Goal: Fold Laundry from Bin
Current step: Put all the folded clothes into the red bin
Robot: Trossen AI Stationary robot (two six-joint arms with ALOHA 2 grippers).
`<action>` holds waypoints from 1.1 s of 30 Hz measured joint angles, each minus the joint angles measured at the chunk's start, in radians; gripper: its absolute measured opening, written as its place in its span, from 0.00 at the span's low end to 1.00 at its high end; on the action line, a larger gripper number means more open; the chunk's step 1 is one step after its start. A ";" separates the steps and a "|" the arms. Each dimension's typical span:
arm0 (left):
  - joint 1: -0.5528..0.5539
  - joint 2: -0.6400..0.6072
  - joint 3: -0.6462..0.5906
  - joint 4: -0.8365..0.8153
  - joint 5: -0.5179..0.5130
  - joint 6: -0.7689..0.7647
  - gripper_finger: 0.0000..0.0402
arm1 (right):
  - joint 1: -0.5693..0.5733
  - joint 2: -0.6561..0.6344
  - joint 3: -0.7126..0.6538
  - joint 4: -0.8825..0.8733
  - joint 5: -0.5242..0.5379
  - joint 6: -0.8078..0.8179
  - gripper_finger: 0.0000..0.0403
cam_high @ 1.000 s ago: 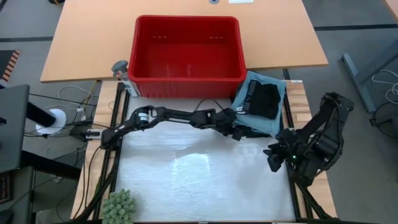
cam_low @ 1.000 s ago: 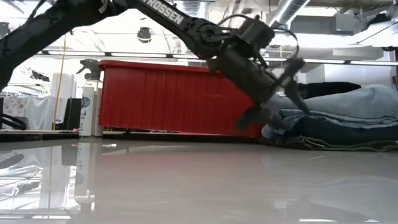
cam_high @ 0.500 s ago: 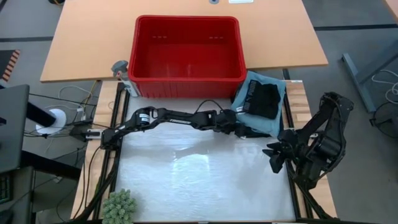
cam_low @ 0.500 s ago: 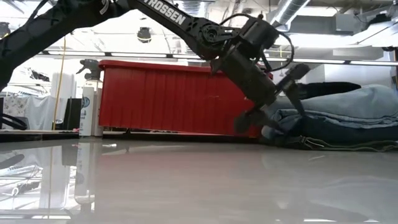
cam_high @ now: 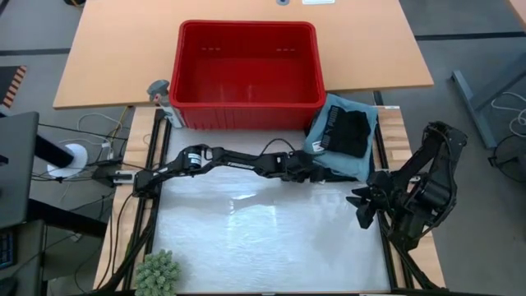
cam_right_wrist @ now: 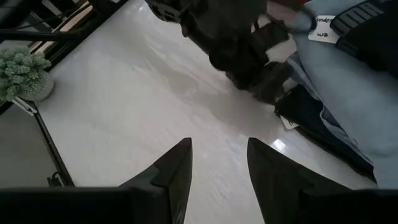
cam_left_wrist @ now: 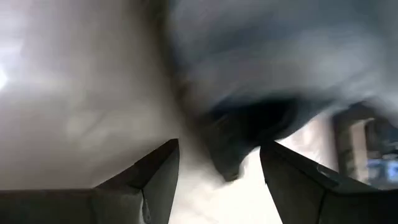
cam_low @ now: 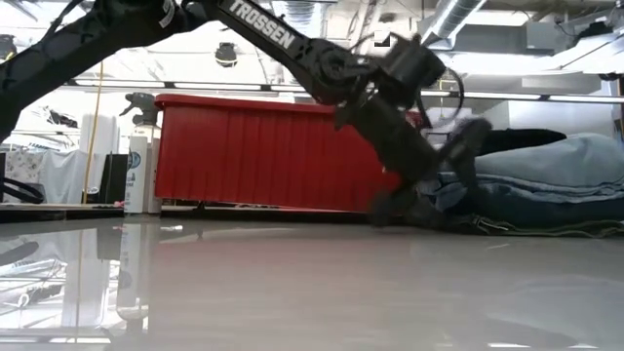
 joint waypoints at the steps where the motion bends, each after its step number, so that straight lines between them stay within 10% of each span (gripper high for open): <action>1: -0.002 0.005 -0.003 -0.020 0.016 -0.014 0.52 | 0.000 0.000 0.000 0.003 0.000 -0.007 0.44; 11: -0.009 0.056 0.009 0.061 0.017 -0.103 0.49 | 0.000 0.000 0.000 0.008 0.022 -0.022 0.44; 19: -0.009 0.059 0.009 0.073 -0.006 -0.076 0.04 | 0.000 0.000 0.000 0.007 0.029 -0.025 0.44; 33: -0.034 -0.032 0.005 -0.350 0.107 0.182 0.00 | 0.000 0.000 0.000 -0.006 0.029 -0.045 0.44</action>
